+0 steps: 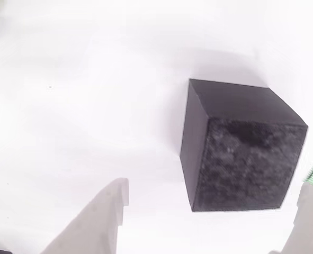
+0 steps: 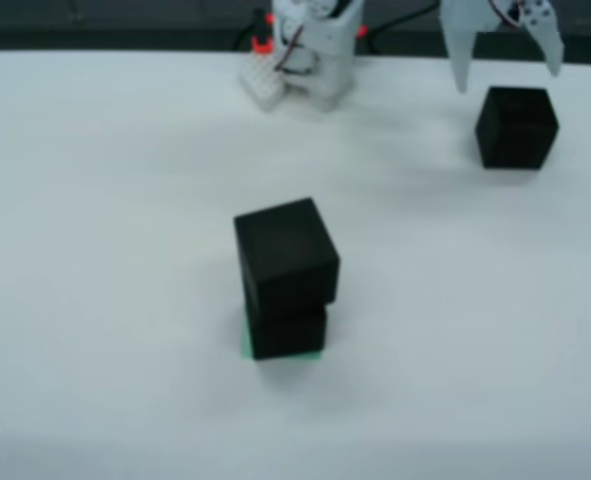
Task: Stack 3 Blocks on the chosen place.
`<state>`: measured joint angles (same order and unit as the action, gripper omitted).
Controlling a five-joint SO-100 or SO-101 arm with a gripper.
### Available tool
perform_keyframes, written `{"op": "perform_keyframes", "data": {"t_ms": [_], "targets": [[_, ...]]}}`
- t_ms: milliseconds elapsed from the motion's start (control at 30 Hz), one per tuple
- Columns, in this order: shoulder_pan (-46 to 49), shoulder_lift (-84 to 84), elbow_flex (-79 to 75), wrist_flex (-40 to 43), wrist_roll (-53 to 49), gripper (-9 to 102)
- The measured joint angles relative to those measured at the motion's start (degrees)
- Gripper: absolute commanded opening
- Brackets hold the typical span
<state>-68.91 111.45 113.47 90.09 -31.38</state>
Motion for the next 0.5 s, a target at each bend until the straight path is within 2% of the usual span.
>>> {"op": "perform_keyframes", "data": {"t_ms": [500], "targets": [[0.26,-13.62,-9.93,-0.35,-0.70,40]]}}
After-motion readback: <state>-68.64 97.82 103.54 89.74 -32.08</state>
